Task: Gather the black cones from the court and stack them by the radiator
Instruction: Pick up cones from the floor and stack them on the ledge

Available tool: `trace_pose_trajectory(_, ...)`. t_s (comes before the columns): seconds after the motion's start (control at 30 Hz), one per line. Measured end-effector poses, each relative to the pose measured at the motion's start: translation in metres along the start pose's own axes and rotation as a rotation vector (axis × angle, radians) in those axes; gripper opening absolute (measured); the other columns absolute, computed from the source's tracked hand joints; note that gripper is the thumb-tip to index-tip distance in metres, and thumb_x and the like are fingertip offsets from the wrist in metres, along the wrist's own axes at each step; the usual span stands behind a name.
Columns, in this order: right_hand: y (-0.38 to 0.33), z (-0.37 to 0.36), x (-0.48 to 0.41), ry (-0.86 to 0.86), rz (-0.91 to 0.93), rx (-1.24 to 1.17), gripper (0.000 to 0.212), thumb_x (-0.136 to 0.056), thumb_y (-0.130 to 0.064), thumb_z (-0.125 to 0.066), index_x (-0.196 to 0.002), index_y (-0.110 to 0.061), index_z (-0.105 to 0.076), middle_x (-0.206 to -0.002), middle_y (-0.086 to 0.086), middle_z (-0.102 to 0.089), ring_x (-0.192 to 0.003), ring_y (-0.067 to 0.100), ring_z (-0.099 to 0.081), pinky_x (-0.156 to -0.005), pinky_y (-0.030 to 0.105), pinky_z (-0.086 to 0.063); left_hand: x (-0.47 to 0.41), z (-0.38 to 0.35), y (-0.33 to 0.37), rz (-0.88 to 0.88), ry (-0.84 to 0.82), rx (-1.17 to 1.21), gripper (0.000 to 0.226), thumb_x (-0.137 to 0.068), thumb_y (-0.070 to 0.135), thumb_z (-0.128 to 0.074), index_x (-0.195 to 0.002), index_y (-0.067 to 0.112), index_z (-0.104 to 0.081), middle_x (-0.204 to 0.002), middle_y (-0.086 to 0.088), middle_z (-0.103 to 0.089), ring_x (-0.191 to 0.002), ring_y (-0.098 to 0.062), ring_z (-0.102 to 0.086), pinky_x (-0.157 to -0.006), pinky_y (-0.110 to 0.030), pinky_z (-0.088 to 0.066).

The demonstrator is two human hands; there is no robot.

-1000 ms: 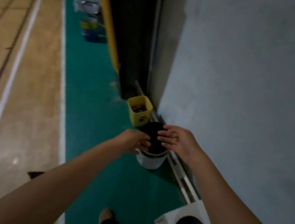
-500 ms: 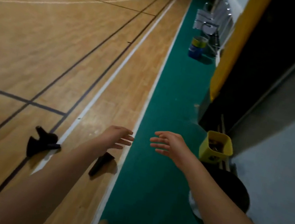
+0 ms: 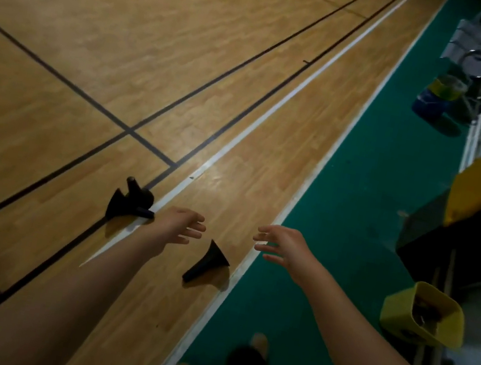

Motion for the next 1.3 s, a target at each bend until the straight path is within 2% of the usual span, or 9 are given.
trace_pose_trajectory(0.23,-0.025,0.0,-0.093,-0.096,-0.022,0.136,0.03,-0.098,-0.011,-0.047,-0.123,-0.008,-0.062,-0.118,0.01,-0.065,-0.102,0.023,-0.064,-0.085,0.031,-0.049,-0.054,0.003,-0.025,0.145,0.184,0.103,0.033,-0.097,0.023,-0.051,-0.125,0.008,-0.057,-0.123,-0.008,-0.058,-0.102,-0.022,-0.063,-0.089,-0.037,-0.05)
trace_pose_trajectory(0.53,0.001,-0.019,-0.231,-0.18,-0.037,0.475,0.044,-0.094,-0.01,-0.047,-0.137,-0.014,-0.052,-0.127,0.013,-0.058,-0.119,0.033,-0.053,-0.1,0.039,-0.044,-0.162,-0.01,-0.1,0.311,0.198,-0.011,0.032,-0.1,0.027,-0.043,-0.122,0.01,-0.057,-0.126,-0.005,-0.057,-0.114,-0.02,-0.055,-0.092,-0.034,-0.044)
trace_pose_trajectory(0.7,0.067,-0.046,-0.334,-0.185,-0.066,0.547,0.049,-0.096,-0.012,-0.045,-0.145,-0.016,-0.041,-0.142,0.013,-0.048,-0.129,0.032,-0.045,-0.103,0.038,-0.039,-0.254,-0.015,-0.18,0.375,0.19,-0.1,0.03,-0.098,0.033,-0.042,-0.116,0.014,-0.058,-0.128,-0.006,-0.056,-0.118,-0.023,-0.052,-0.099,-0.037,-0.04)
trace_pose_trajectory(0.87,0.178,-0.082,-0.433,-0.241,-0.105,0.63,0.053,-0.096,-0.012,-0.044,-0.149,-0.012,-0.033,-0.149,0.009,-0.039,-0.134,0.029,-0.039,-0.096,0.031,-0.036,-0.339,-0.046,-0.303,0.483,0.18,-0.102,0.038,-0.1,0.031,-0.037,-0.127,0.011,-0.053,-0.128,-0.008,-0.054,-0.116,-0.026,-0.05,-0.094,-0.035,-0.039)
trace_pose_trajectory(0.93,0.229,-0.091,-0.47,-0.261,-0.133,0.648,0.048,-0.097,-0.012,-0.043,-0.145,-0.009,-0.038,-0.146,0.013,-0.042,-0.132,0.032,-0.04,-0.102,0.038,-0.037,-0.369,-0.063,-0.356,0.539,0.17,-0.083,0.038,-0.101,0.031,-0.035,-0.129,0.01,-0.051,-0.13,-0.007,-0.051,-0.121,-0.027,-0.048,-0.094,-0.033,-0.037)
trace_pose_trajectory(1.0,0.273,-0.097,-0.506,-0.254,-0.138,0.676,0.043,-0.098,-0.014,-0.042,-0.141,-0.009,-0.042,-0.141,0.018,-0.046,-0.123,0.035,-0.047,-0.102,0.043,-0.038,-0.403,-0.076,-0.408,0.567,0.167,-0.037,0.029,-0.102,0.026,-0.034,-0.115,0.011,-0.056,-0.116,-0.007,-0.051,-0.112,-0.026,-0.048,-0.09,-0.032,-0.035)
trace_pose_trajectory(1.1,0.325,-0.107,-0.548,-0.259,-0.09,0.737,0.051,-0.097,-0.016,-0.042,-0.147,-0.015,-0.032,-0.142,0.015,-0.045,-0.105,0.029,-0.053,-0.088,0.036,-0.041,-0.443,-0.089,-0.465,0.608,0.207,0.072,0.021,-0.099,0.016,-0.036,-0.082,0.017,-0.047,-0.103,-0.005,-0.043,-0.1,-0.02,-0.039,-0.086,-0.032,-0.032)
trace_pose_trajectory(1.2,0.365,-0.112,-0.59,-0.23,-0.026,0.763,0.069,-0.095,-0.014,-0.046,-0.154,-0.02,-0.01,-0.158,0.003,-0.024,-0.137,0.028,-0.034,-0.102,0.034,-0.035,-0.486,-0.104,-0.511,0.644,0.228,0.146,0.014,-0.099,0.011,-0.036,-0.097,0.009,-0.049,-0.122,-0.01,-0.042,-0.116,-0.025,-0.042,-0.097,-0.035,-0.034)
trace_pose_trajectory(1.3,0.384,-0.114,-0.609,-0.198,0.031,0.726,0.08,-0.092,-0.009,-0.048,-0.154,-0.029,-0.001,-0.161,-0.004,-0.012,-0.141,0.027,-0.03,-0.101,0.034,-0.038,-0.512,-0.114,-0.523,0.626,0.236,0.157,0.013,-0.102,0.016,-0.032,-0.095,0.01,-0.041,-0.119,-0.01,-0.038,-0.108,-0.026,-0.04,-0.094,-0.034,-0.031)
Point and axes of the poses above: each hand's wrist, its own x-axis away from the middle knuckle, its own z-axis out of the back of the hand, y = z × x, the point moved 10 cm from there along -x, towards the middle knuckle
